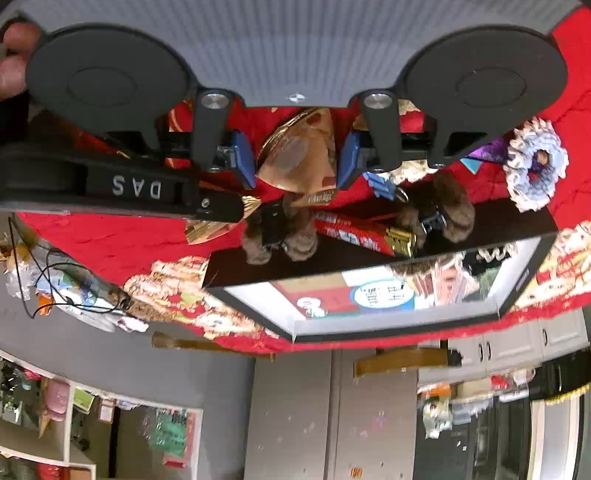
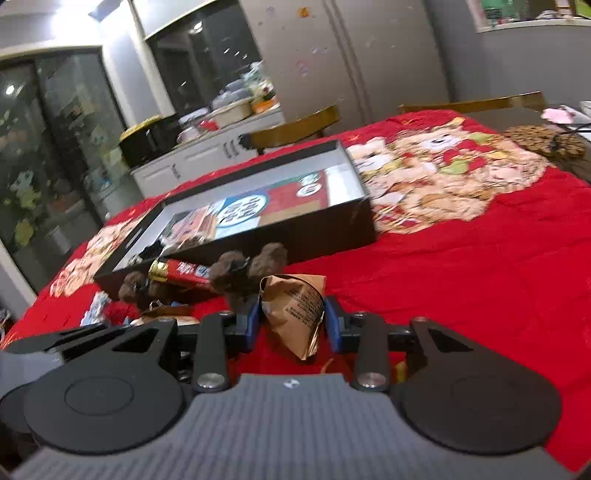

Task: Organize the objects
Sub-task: 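Grasp a brown paper packet with left gripper while right grasps another packet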

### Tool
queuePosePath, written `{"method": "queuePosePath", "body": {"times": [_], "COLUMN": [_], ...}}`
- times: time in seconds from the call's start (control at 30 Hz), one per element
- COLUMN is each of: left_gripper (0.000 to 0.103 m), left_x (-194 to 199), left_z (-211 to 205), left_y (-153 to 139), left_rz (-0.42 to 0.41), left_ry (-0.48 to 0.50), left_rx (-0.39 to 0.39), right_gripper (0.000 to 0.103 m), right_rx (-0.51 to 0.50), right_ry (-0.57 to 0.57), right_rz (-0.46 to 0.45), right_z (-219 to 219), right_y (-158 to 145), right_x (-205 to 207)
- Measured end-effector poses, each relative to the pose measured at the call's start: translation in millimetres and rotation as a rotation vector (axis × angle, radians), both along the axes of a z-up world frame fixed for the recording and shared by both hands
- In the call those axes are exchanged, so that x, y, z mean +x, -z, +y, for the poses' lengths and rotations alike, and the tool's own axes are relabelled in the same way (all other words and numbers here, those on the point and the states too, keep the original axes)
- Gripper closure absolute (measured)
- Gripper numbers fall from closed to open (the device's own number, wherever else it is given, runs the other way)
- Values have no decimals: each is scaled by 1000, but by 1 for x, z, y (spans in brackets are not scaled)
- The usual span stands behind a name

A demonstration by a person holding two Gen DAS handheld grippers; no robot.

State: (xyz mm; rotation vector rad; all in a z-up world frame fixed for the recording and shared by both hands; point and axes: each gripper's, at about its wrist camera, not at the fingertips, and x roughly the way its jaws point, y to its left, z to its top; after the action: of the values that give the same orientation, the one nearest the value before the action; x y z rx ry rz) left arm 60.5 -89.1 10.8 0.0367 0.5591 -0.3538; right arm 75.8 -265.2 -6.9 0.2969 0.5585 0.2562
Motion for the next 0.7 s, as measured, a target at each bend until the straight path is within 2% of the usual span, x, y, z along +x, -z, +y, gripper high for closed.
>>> {"method": "queuePosePath", "body": {"times": [0.1, 0.23, 0.53, 0.7], "left_gripper": [49, 49, 51, 60], "left_x": [-9, -13, -10, -6], "left_z": [-3, -4, -2, 1], "left_y": [-4, -6, -5, -3], "left_rz": [-49, -72, -40, -25], "left_ry": [11, 17, 21, 20], "left_rx": [13, 19, 6, -10], "right_gripper": [64, 64, 64, 64], "right_rx": [30, 31, 51, 54], "right_ry": [9, 8, 10, 24], "right_rz": [-14, -40, -64, -67], "right_z": [-6, -6, -9, -6], "right_y": [-1, -3, -6, -10], "right_x": [-3, -7, -11, -4]}}
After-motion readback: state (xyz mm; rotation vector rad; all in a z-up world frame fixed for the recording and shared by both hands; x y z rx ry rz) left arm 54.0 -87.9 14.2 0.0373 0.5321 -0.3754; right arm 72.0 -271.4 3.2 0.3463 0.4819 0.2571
